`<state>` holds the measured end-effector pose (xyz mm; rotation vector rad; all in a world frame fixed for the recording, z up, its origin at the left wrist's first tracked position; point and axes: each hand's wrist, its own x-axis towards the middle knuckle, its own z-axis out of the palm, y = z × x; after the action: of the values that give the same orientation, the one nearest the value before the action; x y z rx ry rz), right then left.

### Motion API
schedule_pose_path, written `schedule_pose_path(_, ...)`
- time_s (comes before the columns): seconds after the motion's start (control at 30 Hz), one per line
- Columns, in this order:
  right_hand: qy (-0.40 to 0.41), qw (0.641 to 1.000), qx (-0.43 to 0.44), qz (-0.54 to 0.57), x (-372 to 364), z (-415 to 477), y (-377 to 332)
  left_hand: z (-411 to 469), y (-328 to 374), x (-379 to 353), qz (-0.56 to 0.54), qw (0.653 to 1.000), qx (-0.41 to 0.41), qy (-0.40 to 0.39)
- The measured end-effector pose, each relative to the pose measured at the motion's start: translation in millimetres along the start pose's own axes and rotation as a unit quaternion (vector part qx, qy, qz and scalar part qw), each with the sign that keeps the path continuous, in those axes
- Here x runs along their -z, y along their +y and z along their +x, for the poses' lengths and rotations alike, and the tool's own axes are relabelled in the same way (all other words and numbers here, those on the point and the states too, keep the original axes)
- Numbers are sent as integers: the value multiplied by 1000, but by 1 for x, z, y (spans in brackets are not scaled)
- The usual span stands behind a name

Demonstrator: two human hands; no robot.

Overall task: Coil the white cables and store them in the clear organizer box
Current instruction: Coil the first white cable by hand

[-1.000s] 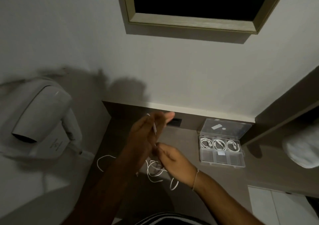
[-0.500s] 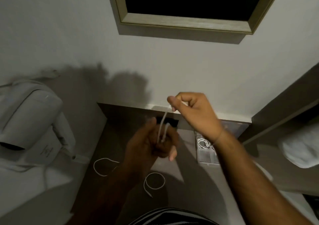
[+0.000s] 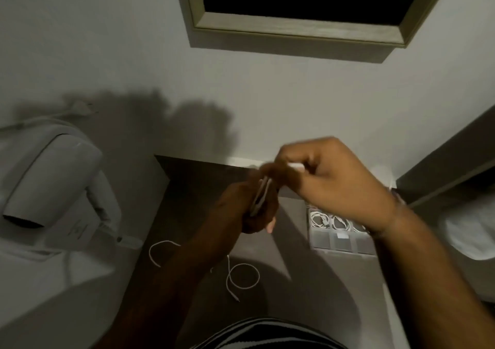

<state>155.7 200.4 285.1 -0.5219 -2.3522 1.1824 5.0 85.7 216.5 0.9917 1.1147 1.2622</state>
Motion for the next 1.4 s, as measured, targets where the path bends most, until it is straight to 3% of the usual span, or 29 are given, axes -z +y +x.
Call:
schedule_pose_path(0.1, 111, 989, -45, 83, -14, 17, 19, 4, 9, 1, -87, 991, -39, -93)
schedule_pose_path(0.17, 111, 975, -104, 160, -48, 10, 33, 8, 16, 2, -145, 982, -79, -88)
schedule_pose_path(0.23, 46, 967, -161, 193, -85, -15, 40, 15, 21, 9, -155, 982, -106, 6)
schedule_pose_path(0.3, -33, 971, -166, 172, -95, -37, 32, 21, 21, 18, -41, 983, -143, 108)
schedule_pose_path(0.33, -49, 976, -154, 148, -86, -41, 24, 22, 20, 19, 18, 981, -146, 124)
schedule_pose_path(0.47, -29, 998, -47, 32, -18, -16, -4, 12, 13, 3, 101, 994, -42, 12)
schedule_pose_path(0.57, 120, 991, -15, 59, -3, 2, 4, 7, 19, 0, -52, 994, 13, -99)
schedule_pose_path(0.67, 203, 959, -147, 131, -42, -1, 22, 9, 38, 4, -266, 936, 14, -230)
schedule_pose_path(0.73, 133, 954, -214, 162, -80, -28, 31, 12, 44, 5, -344, 921, -54, -176)
schedule_pose_path(0.77, 67, 959, -216, 169, -93, -44, 29, 15, 42, 8, -314, 941, -79, -102)
schedule_pose_path(0.83, -43, 968, -198, 149, -92, -62, 15, 25, 32, 7, -112, 986, -107, 57)
schedule_pose_path(0.87, -67, 975, -176, 118, -77, -61, 7, 27, 24, 3, -19, 990, -104, 97)
schedule_pose_path(0.9, -71, 984, -145, 73, -58, -54, -1, 26, 17, -4, 40, 988, -103, 105)
schedule_pose_path(0.97, -39, 996, -83, -15, -14, -34, -12, 19, 3, -14, 92, 990, -99, 30)
schedule_pose_path(1.07, 82, 996, -41, -20, 23, -10, -6, 11, 0, -14, -15, 993, -41, -112)
schedule_pose_path(1.13, 160, 982, -82, 52, 6, 0, 0, 12, 12, -11, -134, 977, 6, -168)
schedule_pose_path(1.27, 209, 926, -201, 241, -74, -17, 20, 21, 14, -7, -243, 967, 14, -71)
schedule_pose_path(1.4, 201, 902, -197, 327, -88, -49, 27, 21, 0, -9, -324, 945, 3, 36)
